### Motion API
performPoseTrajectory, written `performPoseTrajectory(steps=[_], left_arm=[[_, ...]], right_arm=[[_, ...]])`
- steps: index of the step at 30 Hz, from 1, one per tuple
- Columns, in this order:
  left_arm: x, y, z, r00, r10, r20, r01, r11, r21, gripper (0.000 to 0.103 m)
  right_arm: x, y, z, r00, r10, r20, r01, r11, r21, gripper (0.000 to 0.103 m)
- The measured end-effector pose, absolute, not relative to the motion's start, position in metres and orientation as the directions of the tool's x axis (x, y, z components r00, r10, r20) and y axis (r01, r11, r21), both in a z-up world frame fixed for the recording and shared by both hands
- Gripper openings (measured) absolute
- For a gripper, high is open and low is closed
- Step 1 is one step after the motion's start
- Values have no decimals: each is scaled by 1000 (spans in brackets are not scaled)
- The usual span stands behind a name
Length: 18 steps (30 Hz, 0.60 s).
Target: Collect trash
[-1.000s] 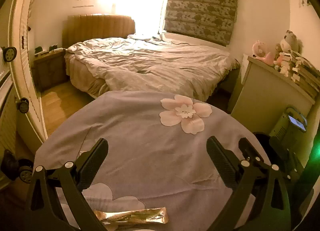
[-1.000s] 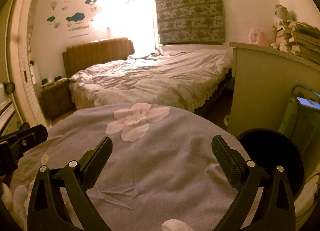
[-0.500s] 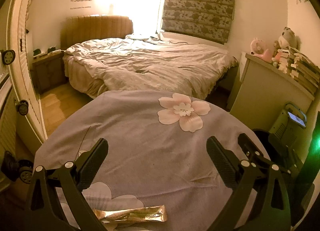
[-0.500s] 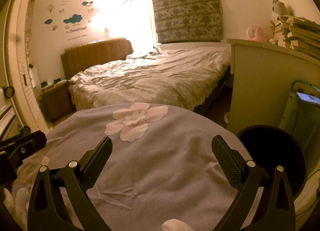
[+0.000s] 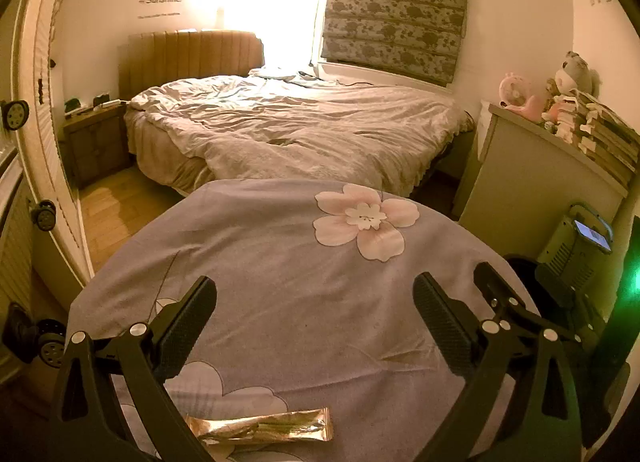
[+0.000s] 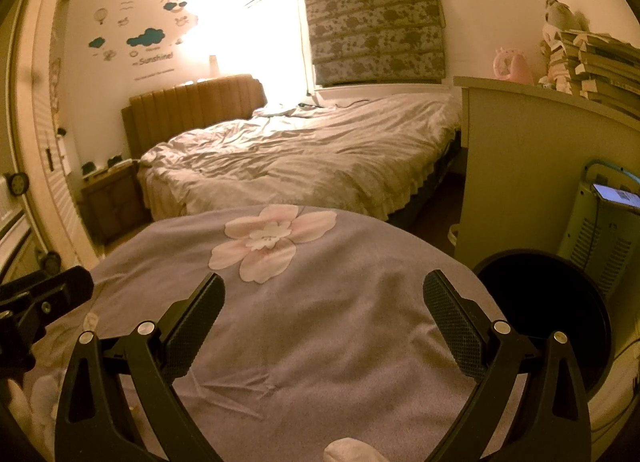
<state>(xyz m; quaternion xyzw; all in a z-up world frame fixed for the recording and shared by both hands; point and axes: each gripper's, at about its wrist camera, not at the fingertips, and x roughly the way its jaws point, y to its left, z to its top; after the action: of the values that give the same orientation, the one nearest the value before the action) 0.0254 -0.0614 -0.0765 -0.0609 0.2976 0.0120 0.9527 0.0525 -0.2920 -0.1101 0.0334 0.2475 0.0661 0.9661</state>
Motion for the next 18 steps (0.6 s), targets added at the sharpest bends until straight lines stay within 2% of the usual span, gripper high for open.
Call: performPoseTrajectory(steps=[18], left_arm=[[23, -61, -79, 826, -41, -562, -17, 995, -97, 97]], right_arm=[[53, -293, -110, 869, 145, -474, -111, 989, 99, 98]])
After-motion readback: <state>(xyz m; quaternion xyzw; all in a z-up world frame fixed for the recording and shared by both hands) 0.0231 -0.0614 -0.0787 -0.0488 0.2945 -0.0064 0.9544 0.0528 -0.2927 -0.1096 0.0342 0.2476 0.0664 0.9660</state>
